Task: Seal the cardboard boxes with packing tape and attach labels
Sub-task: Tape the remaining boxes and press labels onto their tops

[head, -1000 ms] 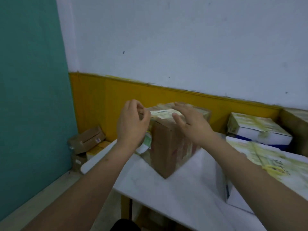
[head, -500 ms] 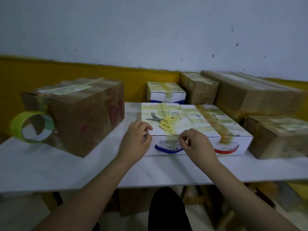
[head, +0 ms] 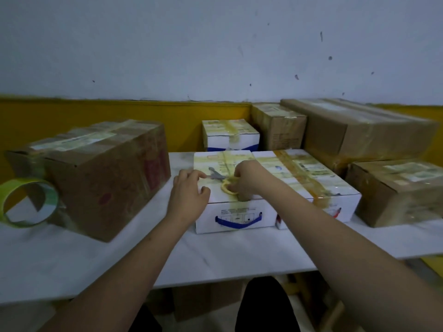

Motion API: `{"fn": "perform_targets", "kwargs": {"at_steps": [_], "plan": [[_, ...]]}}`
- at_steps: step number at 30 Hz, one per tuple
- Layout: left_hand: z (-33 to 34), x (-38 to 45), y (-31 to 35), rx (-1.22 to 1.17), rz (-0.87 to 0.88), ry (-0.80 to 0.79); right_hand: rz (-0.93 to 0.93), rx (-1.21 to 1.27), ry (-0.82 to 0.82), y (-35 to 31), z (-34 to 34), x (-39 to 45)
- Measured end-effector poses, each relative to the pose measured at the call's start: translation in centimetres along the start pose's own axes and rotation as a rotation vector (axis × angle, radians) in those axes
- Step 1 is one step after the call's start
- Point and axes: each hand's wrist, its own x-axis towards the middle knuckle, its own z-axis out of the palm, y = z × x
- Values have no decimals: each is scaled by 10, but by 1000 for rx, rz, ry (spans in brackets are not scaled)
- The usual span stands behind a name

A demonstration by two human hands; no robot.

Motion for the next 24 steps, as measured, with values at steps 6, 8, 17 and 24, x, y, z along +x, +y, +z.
{"fn": "perform_targets", "kwargs": {"at_steps": [6,8,17,24], "plan": [[-86,6,-12,-87,221,211,-143,395,-10,-33,-38,-8],[-140,5,-26,-129,202,400,-239,670,-23,-76,-53,-16],[-285,-21,-142,-94,-685,411,-698,850,-103,-307,-27,-16],[-279,-22,-158,-565,-627,-96,-727,795,-192,-343,-4,5]]}}
